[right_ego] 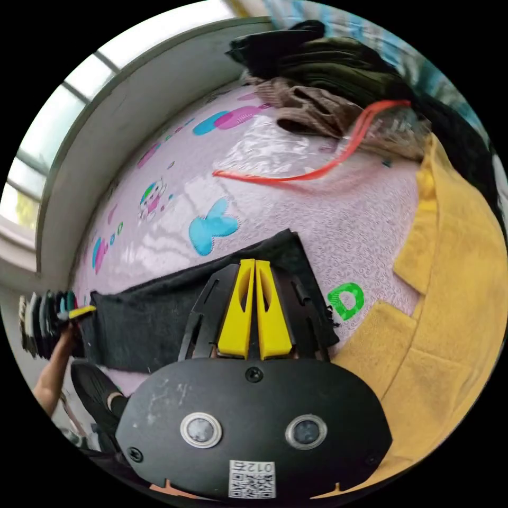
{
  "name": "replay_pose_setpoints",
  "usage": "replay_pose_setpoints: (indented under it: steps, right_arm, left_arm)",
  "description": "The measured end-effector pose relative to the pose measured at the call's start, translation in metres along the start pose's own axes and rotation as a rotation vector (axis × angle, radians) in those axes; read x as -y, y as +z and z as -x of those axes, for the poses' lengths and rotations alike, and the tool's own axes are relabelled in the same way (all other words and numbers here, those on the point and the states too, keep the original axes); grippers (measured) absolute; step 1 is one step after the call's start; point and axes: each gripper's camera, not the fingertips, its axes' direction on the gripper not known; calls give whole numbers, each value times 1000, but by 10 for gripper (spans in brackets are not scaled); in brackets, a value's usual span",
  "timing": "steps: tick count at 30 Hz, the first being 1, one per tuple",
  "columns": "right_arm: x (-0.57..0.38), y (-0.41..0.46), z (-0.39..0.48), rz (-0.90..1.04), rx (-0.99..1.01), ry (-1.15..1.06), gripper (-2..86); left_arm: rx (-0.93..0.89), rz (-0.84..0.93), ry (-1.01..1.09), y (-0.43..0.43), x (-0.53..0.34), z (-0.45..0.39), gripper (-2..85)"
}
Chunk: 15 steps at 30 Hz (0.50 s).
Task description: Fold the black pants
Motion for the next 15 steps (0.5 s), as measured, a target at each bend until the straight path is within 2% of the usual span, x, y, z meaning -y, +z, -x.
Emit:
replay_pose_setpoints:
  steps: [2,4,6,8,9,12,15]
  right_arm:
    - [2,-13,-31,-28,83,135,-9]
    - [0,-23,-37,-43,88,161,-8]
    - [-3,-38,-29,-71,55,125,-8]
    - [-7,-54,-7,-95,164,28,-8]
    - [-7,-56,-1,-90,199,8,-8]
    - [-6,-48,41,-20,347,-88,-8]
    - [-6,-26,89,112,461,-205,-8]
  left_arm:
    - [6,0,6,4,-3,2,6]
    - [-4,-9,-8,10,-9,7,6]
    - [-5,-3,-27,14,-12,10,6]
    - [95,-41,-37,7,-17,1,6]
    - [129,-116,-8,-3,-20,-12,6]
    - [17,-227,78,-10,-12,-54,6]
    - [-91,-172,196,21,11,-103,6]
